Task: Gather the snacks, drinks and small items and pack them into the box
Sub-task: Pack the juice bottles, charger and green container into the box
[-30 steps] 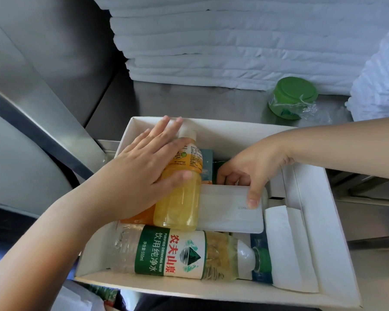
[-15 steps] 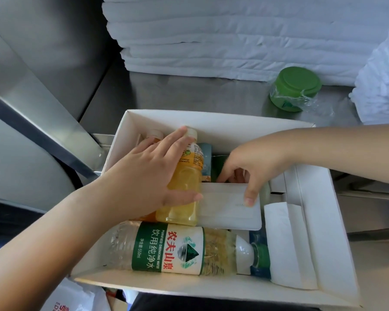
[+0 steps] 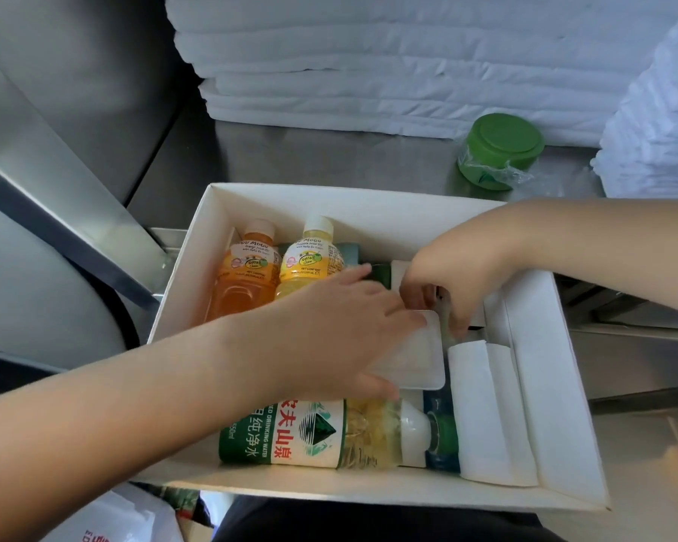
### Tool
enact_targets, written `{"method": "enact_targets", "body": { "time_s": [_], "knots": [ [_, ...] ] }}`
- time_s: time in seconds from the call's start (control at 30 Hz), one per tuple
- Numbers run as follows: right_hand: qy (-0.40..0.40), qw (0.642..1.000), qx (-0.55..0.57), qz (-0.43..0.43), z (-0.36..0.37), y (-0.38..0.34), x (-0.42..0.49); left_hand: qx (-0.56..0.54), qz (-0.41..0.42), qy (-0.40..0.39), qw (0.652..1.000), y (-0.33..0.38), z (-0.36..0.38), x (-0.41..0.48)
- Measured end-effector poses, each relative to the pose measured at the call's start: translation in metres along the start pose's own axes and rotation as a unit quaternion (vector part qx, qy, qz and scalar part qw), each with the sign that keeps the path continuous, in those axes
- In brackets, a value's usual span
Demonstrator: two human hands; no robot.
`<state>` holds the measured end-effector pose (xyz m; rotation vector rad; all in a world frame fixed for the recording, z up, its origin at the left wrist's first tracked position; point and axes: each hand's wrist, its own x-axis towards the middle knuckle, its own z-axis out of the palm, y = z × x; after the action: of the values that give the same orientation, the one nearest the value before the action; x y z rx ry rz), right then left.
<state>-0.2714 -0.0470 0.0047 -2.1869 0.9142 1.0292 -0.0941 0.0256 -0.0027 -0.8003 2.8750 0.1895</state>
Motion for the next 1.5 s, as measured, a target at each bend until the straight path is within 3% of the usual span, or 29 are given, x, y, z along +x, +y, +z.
{"method": "enact_targets", "body": {
  "time_s": [0.23, 0.7, 0.93, 1.23, 1.33, 1.4, 1.5],
  "knots": [
    [0.042, 0.998, -0.038, -0.003, 0.010, 0.004, 0.005, 0.003, 0.009, 0.022, 1.000, 0.003, 0.022, 0.020],
    [0.085, 0.996, 0.009, -0.012, 0.013, 0.013, 0.001, 0.016, 0.007, -0.077, 0.997, -0.010, 0.012, 0.029],
    [0.133, 0.988, 0.077, -0.021, 0.010, 0.005, -0.013, 0.091, -0.010, -0.016, 0.996, -0.026, 0.003, -0.003],
    [0.192, 0.981, -0.027, -0.019, 0.019, -0.010, -0.008, 0.082, -0.010, -0.016, 0.996, -0.022, 0.001, -0.015],
    [0.247, 0.966, -0.064, -0.047, 0.029, -0.013, -0.015, 0.091, -0.037, 0.022, 0.995, -0.025, 0.000, -0.021],
    [0.286, 0.953, -0.030, -0.097, 0.039, -0.017, -0.021, 0.118, -0.079, 0.054, 0.988, -0.032, -0.004, -0.028],
    [0.274, 0.953, -0.033, -0.127, 0.050, -0.024, -0.024, 0.060, -0.127, 0.042, 0.989, -0.042, 0.001, -0.037]
  ]
}}
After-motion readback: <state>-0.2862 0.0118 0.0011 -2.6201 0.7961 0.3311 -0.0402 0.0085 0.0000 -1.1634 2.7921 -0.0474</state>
